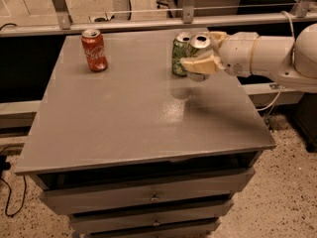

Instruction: Move 7up can near green can

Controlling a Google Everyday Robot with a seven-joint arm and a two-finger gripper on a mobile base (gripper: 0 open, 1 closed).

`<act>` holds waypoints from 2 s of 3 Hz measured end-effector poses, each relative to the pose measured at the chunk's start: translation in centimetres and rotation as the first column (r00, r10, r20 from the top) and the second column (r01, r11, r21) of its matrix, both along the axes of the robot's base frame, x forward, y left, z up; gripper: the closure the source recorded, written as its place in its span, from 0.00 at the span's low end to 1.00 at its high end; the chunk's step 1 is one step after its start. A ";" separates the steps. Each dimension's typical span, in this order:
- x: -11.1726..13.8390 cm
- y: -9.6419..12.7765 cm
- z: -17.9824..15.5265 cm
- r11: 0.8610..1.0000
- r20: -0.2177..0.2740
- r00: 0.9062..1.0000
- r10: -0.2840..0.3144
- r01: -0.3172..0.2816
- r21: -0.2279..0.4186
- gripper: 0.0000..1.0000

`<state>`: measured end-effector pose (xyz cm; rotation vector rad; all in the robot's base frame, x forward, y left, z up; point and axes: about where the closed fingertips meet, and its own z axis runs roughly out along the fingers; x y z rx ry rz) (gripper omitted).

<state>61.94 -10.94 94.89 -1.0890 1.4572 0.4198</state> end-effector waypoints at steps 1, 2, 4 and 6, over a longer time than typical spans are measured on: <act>2.7 -2.8 -0.9 0.997 0.011 0.998 -0.067 0.066 0.043 1.00; 4.4 -4.8 -1.9 0.990 -0.014 0.993 -0.115 0.116 0.074 0.82; 6.4 -5.7 -3.6 0.982 -0.064 0.989 -0.135 0.143 0.127 0.36; 7.2 -4.3 -4.3 0.979 -0.109 0.989 -0.099 0.116 0.168 0.00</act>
Offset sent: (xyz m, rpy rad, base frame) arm 0.0647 -0.0810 -0.0323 0.1142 0.0399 -0.1888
